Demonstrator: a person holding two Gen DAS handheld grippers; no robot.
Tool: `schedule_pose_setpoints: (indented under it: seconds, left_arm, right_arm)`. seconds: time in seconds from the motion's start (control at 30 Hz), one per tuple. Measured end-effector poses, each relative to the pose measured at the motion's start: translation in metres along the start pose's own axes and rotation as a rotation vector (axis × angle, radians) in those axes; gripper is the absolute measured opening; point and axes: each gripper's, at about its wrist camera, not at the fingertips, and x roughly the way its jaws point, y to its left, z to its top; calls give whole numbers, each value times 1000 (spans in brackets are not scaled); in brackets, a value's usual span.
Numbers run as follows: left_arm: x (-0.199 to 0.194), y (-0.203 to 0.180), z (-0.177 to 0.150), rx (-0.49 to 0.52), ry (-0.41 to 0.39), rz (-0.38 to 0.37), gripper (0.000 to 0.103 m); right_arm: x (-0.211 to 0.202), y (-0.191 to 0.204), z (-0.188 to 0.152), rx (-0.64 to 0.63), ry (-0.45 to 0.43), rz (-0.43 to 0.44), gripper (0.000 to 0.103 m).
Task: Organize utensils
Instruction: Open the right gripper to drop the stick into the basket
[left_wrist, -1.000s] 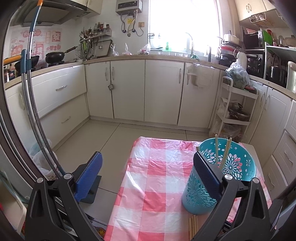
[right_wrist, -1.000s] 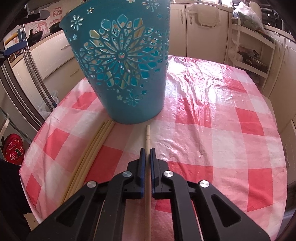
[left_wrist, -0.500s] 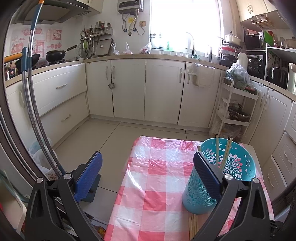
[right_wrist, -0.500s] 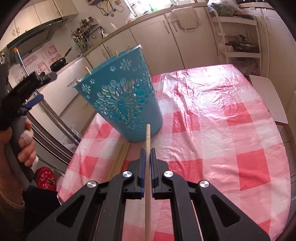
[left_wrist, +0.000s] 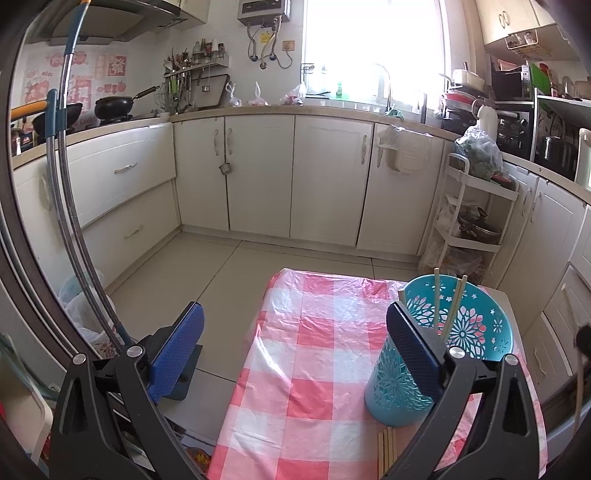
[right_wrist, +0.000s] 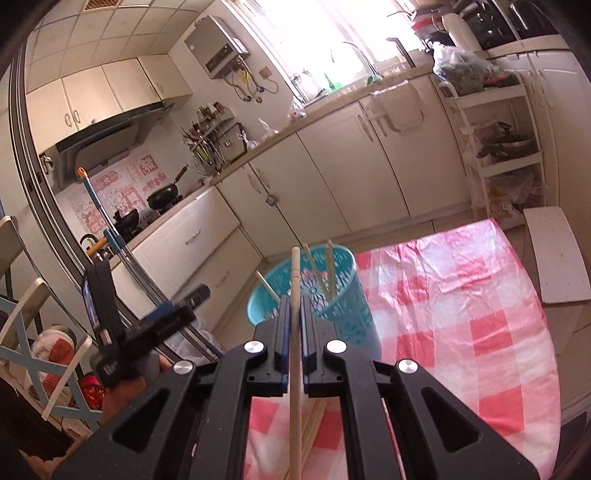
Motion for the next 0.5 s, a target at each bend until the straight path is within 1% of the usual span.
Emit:
schedule_pose_setpoints:
  seconds: [0.13, 0.27, 0.4, 0.5]
  left_arm:
    - [1, 2, 0, -6, 6, 2, 95]
    - [3, 2, 1, -10, 10, 0, 95]
    - [5, 4, 1, -21, 16, -4, 95]
    - [6, 5, 1, -26, 20, -5, 95]
  right_arm:
    - [11, 22, 32, -25, -85, 24, 6]
    - [33, 36, 62, -43, -170, 26, 6]
    - [60, 39, 81, -33, -232, -11, 6]
    - [80, 37, 86, -46, -255, -69, 6]
